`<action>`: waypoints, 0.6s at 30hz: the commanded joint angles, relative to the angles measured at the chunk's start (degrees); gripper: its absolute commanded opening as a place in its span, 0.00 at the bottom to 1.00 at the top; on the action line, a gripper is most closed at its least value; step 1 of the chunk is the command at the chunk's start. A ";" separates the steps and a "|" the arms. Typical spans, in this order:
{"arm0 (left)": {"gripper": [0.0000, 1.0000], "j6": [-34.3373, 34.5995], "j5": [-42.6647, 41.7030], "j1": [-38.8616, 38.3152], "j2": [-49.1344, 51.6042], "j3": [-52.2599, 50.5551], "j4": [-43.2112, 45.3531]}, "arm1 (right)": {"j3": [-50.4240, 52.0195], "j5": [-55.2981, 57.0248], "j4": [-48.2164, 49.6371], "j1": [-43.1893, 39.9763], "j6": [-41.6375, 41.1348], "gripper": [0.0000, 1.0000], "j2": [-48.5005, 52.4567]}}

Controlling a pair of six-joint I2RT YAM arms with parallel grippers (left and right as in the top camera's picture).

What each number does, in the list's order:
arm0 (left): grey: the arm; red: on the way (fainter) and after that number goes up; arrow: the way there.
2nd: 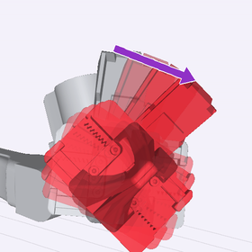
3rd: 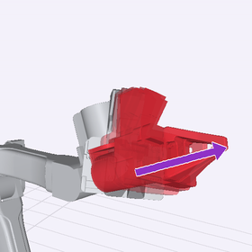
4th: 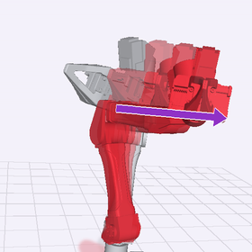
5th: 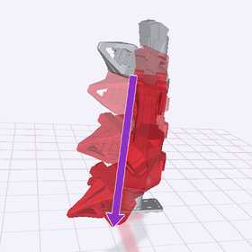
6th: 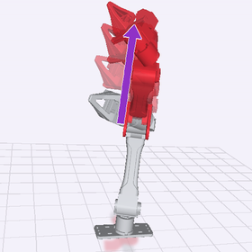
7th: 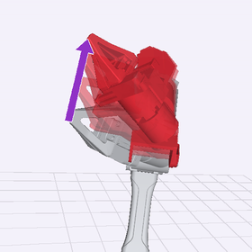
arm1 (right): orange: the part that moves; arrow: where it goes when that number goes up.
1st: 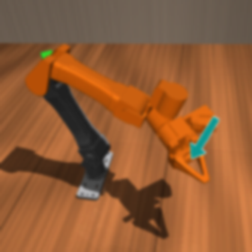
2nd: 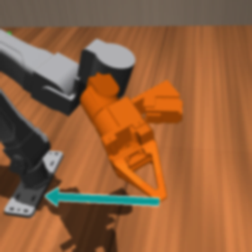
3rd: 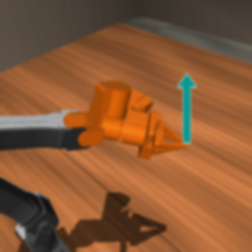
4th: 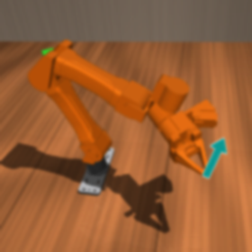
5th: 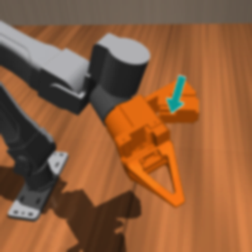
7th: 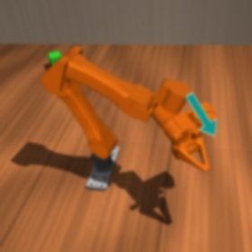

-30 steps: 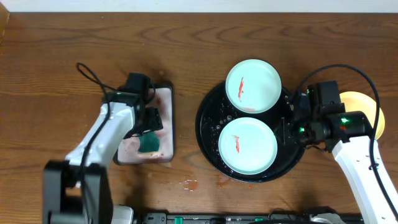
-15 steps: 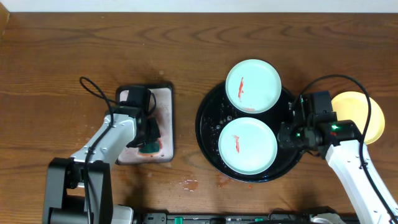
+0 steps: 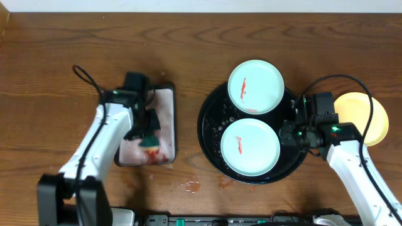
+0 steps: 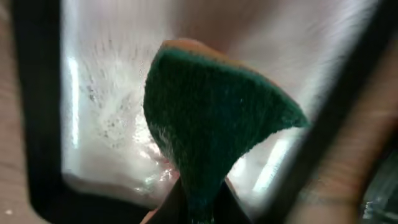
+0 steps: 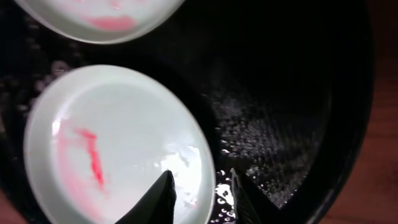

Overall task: Clean dirty plates on tray and stack at the side
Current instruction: 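Dip the sponge in the soapy tray with the left gripper, then scrub the pale green plate with the sponge while right gripper holds it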

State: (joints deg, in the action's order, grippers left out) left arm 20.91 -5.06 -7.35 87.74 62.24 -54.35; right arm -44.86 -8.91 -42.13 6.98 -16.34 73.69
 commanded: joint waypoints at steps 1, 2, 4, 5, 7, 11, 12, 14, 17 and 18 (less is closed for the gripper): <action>0.08 -0.98 -5.33 -0.44 -3.34 6.21 -2.67 | 1.22 -0.02 0.68 -1.03 -0.76 0.26 3.19; 0.08 -0.96 -6.80 -0.92 -4.07 7.08 -2.89 | 1.33 -1.42 1.01 -1.01 -0.39 0.25 4.20; 0.08 -0.92 -9.79 -2.40 -5.22 7.56 -2.25 | 1.60 -6.73 1.73 -0.79 2.32 0.24 6.32; 0.07 -0.81 -11.10 -3.58 -5.70 7.54 -1.73 | 1.75 -8.41 1.73 -0.50 3.37 0.24 7.82; 0.07 0.81 -11.47 -6.64 -6.01 7.54 -1.22 | 2.36 -7.43 1.64 0.02 3.26 0.24 10.21; 0.07 0.83 -11.43 -14.12 -5.31 7.37 1.03 | 3.34 -5.40 2.91 0.09 1.53 0.20 14.91; 0.07 1.22 -11.41 -16.13 -4.92 7.19 2.05 | 3.34 -5.31 3.34 0.09 1.38 0.18 15.85; 0.07 6.05 -11.41 -21.29 -3.43 6.60 5.84 | 3.34 -5.31 4.52 0.09 0.92 0.13 17.35; 0.07 10.78 -11.41 -25.92 -0.66 6.34 10.29 | 3.34 -5.31 5.33 0.13 0.92 0.01 17.42; 0.07 11.76 -11.43 -27.19 0.37 6.34 11.65 | 3.34 -5.33 5.46 0.15 0.92 0.01 17.35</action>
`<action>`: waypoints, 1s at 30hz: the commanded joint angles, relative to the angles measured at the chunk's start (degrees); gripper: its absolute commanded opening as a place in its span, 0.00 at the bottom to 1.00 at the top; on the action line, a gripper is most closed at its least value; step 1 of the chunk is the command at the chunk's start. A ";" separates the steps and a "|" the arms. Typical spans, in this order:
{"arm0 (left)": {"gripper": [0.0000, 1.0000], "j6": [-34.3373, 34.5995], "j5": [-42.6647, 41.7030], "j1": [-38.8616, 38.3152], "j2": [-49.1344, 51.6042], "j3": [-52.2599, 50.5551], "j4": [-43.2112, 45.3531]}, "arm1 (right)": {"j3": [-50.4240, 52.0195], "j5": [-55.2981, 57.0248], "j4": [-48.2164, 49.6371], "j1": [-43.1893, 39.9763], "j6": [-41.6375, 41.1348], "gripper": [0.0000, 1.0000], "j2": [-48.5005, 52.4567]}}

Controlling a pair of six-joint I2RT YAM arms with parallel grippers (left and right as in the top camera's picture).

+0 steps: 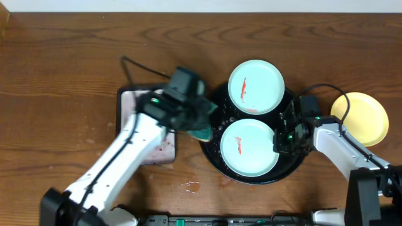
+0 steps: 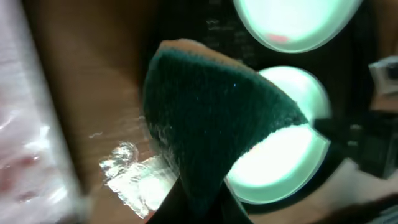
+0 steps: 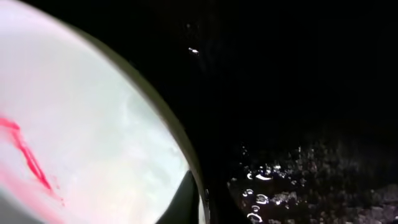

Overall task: Clean dirty plates on tray and stack at the side
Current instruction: 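Scrub the pale green plate with the sponge while right gripper holds it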

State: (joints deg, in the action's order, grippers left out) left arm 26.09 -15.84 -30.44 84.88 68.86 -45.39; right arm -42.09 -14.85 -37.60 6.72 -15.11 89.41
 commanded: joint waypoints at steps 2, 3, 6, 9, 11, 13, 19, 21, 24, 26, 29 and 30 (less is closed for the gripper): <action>0.08 9.01 -0.68 -6.93 5.99 -0.28 5.73 | 0.57 0.68 1.09 0.39 -0.31 0.01 1.66; 0.07 10.54 -0.68 -8.50 7.78 -0.28 7.41 | 0.57 0.66 1.16 0.39 -0.31 0.01 1.66; 0.08 14.40 -1.44 -12.48 12.59 -0.28 11.58 | 0.57 0.68 1.20 0.39 -0.31 0.01 1.66; 0.08 16.28 -3.39 -16.35 18.10 -0.28 16.79 | 0.57 0.66 1.18 0.42 -0.31 0.01 1.66; 0.08 16.26 -3.34 -17.70 20.92 -0.28 19.19 | 0.57 0.66 1.18 0.39 -0.33 0.01 1.66; 0.08 16.24 -2.97 -18.18 23.47 -0.28 20.72 | 0.57 0.66 1.09 0.39 -0.33 0.01 1.66; 0.07 16.24 8.13 -16.59 28.02 -0.28 16.63 | 0.57 0.66 0.79 0.39 -0.33 0.01 1.66; 0.07 16.24 14.73 -15.80 27.98 -0.26 13.27 | 0.57 0.66 0.61 0.39 -0.31 0.01 1.66; 0.08 16.22 24.52 -14.93 27.85 0.90 7.67 | 0.57 0.66 0.59 0.39 -0.31 0.01 1.66; 0.08 15.96 28.57 -14.84 27.85 1.95 4.90 | 0.57 0.68 0.57 0.39 -0.31 0.01 1.66; 0.08 15.47 30.91 -14.84 27.85 3.02 2.93 | 0.57 0.70 0.57 0.39 -0.31 0.01 1.66; 0.08 15.63 30.77 -14.84 27.85 3.02 3.08 | 0.57 0.70 0.57 0.39 -0.31 0.01 1.66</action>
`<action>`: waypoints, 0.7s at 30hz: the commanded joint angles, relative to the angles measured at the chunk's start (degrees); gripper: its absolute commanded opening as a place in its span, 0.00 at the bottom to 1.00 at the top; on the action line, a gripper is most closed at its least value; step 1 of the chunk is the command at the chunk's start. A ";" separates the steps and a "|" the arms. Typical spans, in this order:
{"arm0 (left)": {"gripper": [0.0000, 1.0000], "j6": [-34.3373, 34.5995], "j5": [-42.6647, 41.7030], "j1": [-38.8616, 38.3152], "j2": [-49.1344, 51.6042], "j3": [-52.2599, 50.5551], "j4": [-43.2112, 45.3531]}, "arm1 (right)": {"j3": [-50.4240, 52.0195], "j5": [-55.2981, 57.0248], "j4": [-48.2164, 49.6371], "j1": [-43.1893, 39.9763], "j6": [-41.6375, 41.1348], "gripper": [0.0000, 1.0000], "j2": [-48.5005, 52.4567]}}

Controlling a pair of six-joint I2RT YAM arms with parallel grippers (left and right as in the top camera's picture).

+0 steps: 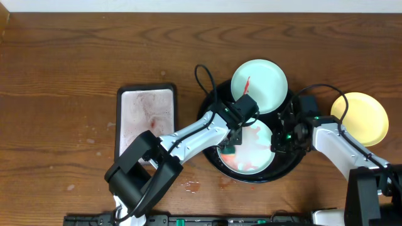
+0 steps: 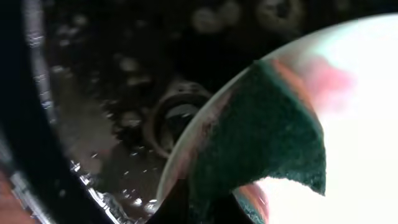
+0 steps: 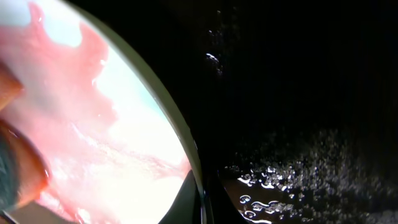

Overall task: Clean dirty plates on tray and stack at the side
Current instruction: 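Scrub the pale green plate with the sponge while right gripper holds it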

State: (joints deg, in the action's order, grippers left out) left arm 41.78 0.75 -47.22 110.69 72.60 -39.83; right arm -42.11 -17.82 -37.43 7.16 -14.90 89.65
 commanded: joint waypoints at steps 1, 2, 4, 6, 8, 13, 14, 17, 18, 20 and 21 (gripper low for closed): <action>0.08 -0.09 13.11 1.95 2.03 -0.72 -1.77 | 0.59 3.67 0.42 -0.04 -0.52 0.01 1.42; 0.07 -0.09 11.28 1.92 2.05 -0.74 -0.68 | 0.59 3.67 0.39 -0.04 -0.52 0.01 1.42; 0.08 -0.13 5.18 1.88 2.38 -0.74 2.34 | 0.59 3.67 0.42 -0.04 -0.52 0.01 1.42; 0.08 -0.20 -3.87 1.88 2.89 -0.74 6.16 | 0.59 3.67 0.42 -0.04 -0.55 0.01 1.42; 0.08 -0.63 -13.94 1.81 3.76 -0.74 10.38 | 0.59 3.67 0.42 -0.04 -0.55 0.01 1.42; 0.08 -0.59 -30.32 -0.11 5.60 -0.74 18.86 | 0.59 3.67 0.42 -0.04 -0.55 0.01 1.42; 0.08 -0.63 -30.99 -0.79 5.60 -0.74 19.28 | 0.59 3.67 0.44 -0.04 -0.55 0.01 1.42; 0.08 -1.97 -31.76 -2.71 5.60 -0.74 18.99 | 0.59 3.67 0.46 -0.04 -0.55 0.01 1.42; 0.08 -3.08 -31.85 -3.30 5.60 -0.74 18.49 | 0.59 3.67 0.46 -0.04 -0.55 0.01 1.42; 0.08 -4.11 -31.82 -4.26 5.60 -0.74 16.63 | 0.59 3.67 0.44 -0.04 -0.52 0.01 1.42; 0.08 -4.28 -31.80 -4.39 5.60 -0.74 15.72 | 0.59 3.67 0.42 -0.04 -0.55 0.01 1.42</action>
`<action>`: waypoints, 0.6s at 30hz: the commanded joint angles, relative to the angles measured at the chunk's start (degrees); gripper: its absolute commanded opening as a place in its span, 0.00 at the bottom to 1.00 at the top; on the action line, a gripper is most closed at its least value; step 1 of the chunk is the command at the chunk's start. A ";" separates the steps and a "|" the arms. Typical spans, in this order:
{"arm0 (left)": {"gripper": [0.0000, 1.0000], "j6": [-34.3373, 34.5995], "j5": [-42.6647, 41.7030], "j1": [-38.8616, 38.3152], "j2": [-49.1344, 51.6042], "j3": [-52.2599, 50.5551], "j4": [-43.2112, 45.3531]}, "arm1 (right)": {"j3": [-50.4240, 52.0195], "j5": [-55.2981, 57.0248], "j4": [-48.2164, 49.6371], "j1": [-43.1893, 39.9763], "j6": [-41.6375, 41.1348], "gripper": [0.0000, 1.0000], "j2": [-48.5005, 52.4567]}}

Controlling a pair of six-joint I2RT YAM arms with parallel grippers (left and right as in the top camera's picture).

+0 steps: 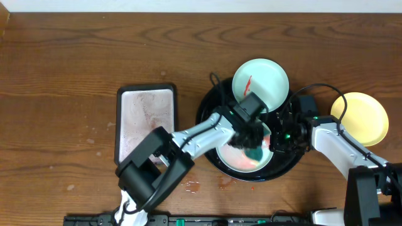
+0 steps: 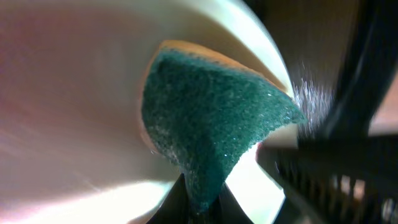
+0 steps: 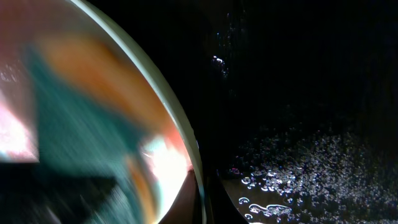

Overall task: Clean dirty plates on tray and stack at the side
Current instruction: 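Scrub the pale green plate with the sponge while right gripper holds it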

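Two mint plates lie on the round black tray (image 1: 209, 119). The far plate (image 1: 264, 81) carries a red streak. The near plate (image 1: 237, 162) is smeared pink. My left gripper (image 1: 250, 142) is shut on a green sponge (image 1: 254, 151) that presses on the near plate's right part; in the left wrist view the sponge (image 2: 211, 118) fills the space above the left gripper (image 2: 200, 200). My right gripper (image 1: 274, 143) is shut on the near plate's right rim (image 3: 181, 127), pinched at the right gripper (image 3: 200, 194). The sponge (image 3: 68, 137) shows blurred beside it.
A yellow plate (image 1: 360, 118) lies on the table to the right of the tray. A black rectangular tray (image 1: 146, 116) with pinkish water sits to the left. Water drops cover the black tray floor (image 3: 298, 162). A red spot marks the table near the front edge.
The sponge in my left gripper has moved from the near plate's left part to its right part, close to the right gripper. My right gripper still pinches the rim.
First my left gripper held the sponge over the rectangular tray, and my right gripper stood open at the near plate's rim. Then the sponge was at the round tray's left edge and the right gripper held the rim. Later the sponge lay on the plate, its red streak smeared pink.
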State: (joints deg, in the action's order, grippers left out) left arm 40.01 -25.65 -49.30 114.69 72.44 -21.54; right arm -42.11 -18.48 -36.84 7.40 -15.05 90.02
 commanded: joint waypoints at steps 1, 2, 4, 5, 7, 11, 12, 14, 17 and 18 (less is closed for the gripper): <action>0.08 -2.51 -5.38 -2.38 1.60 -0.59 -3.76 | 0.59 4.33 -0.17 -0.28 -0.37 0.01 1.05; 0.08 -2.51 -5.16 -2.34 1.60 -0.59 -4.66 | 0.59 4.33 -0.17 -0.28 -0.39 0.01 1.05; 0.08 -3.96 -4.57 -1.95 1.60 -0.59 -6.36 | 0.59 4.33 -0.13 -0.28 -0.39 0.01 1.05; 0.08 -4.20 -3.02 -1.64 1.60 -0.59 -7.76 | 0.59 4.33 -0.13 -0.28 -0.39 0.01 1.05; 0.08 -4.07 3.43 -0.98 1.57 -0.57 -11.17 | 0.59 4.33 -0.09 -0.28 -0.39 0.01 1.05; 0.07 1.07 23.61 1.44 1.57 -0.50 -18.10 | 0.59 4.33 0.00 -0.28 -0.37 0.01 1.05; 0.07 1.73 26.38 1.95 1.57 -0.28 -18.86 | 0.59 4.33 -0.02 -0.28 -0.37 0.01 1.05; 0.07 1.92 31.15 2.84 1.57 0.33 -20.13 | 0.59 4.33 0.00 -0.28 -0.35 0.01 1.05; 0.07 1.90 38.71 3.65 1.57 2.23 -22.93 | 0.59 4.33 0.02 -0.28 -0.35 0.01 1.05; 0.07 1.90 41.22 3.65 1.57 2.86 -23.80 | 0.59 4.33 0.02 -0.28 -0.35 0.01 1.05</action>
State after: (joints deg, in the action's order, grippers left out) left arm 40.34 -6.94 -48.47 113.40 75.72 -42.15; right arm -42.11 -18.70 -36.84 7.40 -15.07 90.02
